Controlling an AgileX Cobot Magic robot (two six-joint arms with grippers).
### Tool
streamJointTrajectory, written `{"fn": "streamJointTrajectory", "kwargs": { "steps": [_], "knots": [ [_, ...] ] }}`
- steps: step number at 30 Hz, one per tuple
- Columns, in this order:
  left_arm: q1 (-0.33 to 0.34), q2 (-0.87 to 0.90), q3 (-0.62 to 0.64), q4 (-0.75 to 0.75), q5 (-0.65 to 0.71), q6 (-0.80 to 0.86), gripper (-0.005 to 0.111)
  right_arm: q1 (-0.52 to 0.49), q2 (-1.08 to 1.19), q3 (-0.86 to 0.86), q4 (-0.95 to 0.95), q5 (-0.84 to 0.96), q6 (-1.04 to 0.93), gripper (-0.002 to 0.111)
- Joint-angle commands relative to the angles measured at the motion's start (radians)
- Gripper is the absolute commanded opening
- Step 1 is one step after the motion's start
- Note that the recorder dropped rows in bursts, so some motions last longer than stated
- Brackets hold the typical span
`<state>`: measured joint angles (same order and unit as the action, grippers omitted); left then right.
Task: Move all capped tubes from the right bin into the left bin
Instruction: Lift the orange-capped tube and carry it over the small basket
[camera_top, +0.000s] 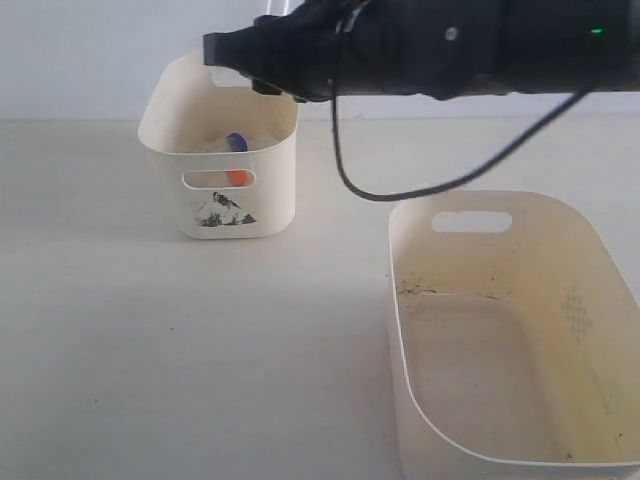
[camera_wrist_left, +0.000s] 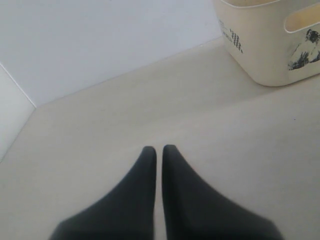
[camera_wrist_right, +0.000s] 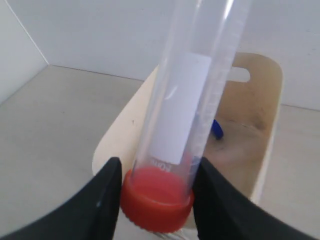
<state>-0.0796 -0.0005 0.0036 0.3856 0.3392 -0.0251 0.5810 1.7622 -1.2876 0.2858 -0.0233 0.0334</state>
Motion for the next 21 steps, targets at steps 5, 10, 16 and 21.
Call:
{"fn": "streamJointTrajectory", "kwargs": {
  "steps": [5, 10, 16, 21],
  "knots": [
    [-0.005, 0.0, -0.004, -0.003, -0.003, -0.01, 0.004, 0.027, 0.223, -0.271, -0.003, 0.077, -0.005, 0.045],
    [-0.005, 0.0, -0.004, -0.003, -0.003, -0.01, 0.004, 0.027, 0.242, -0.308, -0.003, 0.192, 0.019, 0.038],
    [-0.005, 0.0, -0.004, -0.003, -0.003, -0.01, 0.004, 0.027, 0.188, -0.308, -0.04, 0.281, -0.033, 0.001],
    [-0.005, 0.0, -0.004, -0.003, -0.003, -0.01, 0.004, 0.027, 0.107, -0.306, -0.111, 0.43, -0.043, 0.001]
  ]
}}
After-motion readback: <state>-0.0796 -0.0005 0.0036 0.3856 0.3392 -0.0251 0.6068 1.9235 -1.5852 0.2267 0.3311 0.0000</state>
